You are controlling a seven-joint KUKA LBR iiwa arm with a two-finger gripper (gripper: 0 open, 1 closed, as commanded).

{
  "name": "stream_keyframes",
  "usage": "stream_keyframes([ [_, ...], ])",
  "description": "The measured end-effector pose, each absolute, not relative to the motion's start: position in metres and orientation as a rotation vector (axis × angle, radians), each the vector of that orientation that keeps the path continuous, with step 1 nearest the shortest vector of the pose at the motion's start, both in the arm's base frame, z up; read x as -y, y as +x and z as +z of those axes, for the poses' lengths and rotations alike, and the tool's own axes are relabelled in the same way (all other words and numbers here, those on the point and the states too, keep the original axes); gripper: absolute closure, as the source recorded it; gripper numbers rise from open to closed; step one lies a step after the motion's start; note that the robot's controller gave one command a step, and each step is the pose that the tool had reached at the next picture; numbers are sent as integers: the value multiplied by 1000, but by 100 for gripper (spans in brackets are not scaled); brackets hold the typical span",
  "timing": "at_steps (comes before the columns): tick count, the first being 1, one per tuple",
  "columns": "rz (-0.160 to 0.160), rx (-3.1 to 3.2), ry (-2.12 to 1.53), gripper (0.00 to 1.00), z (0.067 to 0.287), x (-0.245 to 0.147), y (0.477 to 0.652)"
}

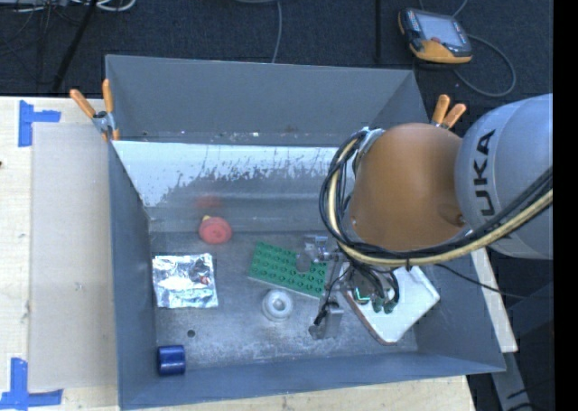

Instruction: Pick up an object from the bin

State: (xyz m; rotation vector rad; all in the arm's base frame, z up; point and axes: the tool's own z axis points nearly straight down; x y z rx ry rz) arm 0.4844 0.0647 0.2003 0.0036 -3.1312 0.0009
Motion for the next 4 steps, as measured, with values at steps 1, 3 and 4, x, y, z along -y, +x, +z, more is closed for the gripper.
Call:
stream_keyframes([
  [1, 0, 3125, -332, 0, 194, -62, 563],
  [3, 0, 3118, -382, 100, 83, -45, 598],
  [4, 0, 3117, -383, 0, 82, -45, 598],
])
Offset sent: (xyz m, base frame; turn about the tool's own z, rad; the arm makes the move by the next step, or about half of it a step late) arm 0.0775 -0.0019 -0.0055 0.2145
